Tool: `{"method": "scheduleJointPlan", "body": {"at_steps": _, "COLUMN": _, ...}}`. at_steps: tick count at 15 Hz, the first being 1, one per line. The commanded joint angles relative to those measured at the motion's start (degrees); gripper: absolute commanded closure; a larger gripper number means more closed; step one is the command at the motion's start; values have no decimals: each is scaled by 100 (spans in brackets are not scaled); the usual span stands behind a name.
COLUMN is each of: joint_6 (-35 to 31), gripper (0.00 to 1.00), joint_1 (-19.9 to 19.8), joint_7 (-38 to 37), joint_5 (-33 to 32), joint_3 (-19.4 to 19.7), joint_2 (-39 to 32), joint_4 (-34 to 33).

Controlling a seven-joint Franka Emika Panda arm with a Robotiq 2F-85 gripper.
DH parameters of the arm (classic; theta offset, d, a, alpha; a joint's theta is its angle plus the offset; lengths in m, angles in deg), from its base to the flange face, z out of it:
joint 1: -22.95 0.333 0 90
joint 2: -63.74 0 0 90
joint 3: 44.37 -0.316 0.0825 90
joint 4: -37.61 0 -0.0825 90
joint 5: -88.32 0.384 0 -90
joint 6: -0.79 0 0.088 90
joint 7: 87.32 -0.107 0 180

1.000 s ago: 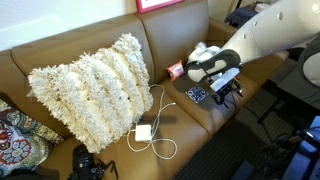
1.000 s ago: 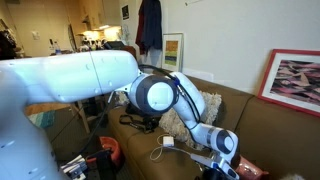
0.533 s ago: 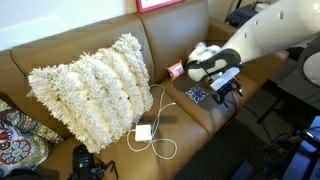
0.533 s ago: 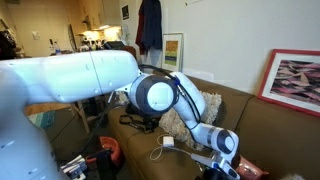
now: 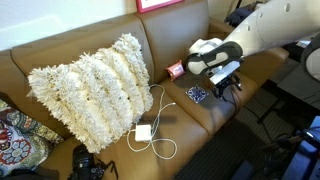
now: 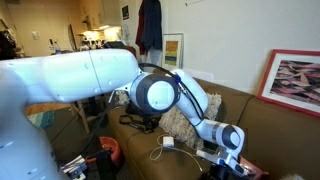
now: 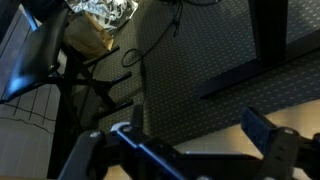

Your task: Move the brown bag to the left

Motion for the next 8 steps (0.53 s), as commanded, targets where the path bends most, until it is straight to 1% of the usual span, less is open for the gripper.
{"method": "scheduleJointPlan", "body": {"at_steps": 1, "joint_6": 138, "gripper": 0, "joint_1": -51, "joint_7": 19, "joint_5": 24, "joint_3": -23, "joint_2": 6, "joint_4": -261}}
{"method": "scheduleJointPlan", "body": {"at_steps": 8, "joint_6": -76, "gripper": 0, "joint_1": -55, "joint_7": 18, "joint_5": 12, "joint_3": -70, "joint_2": 7, "joint_4": -377}}
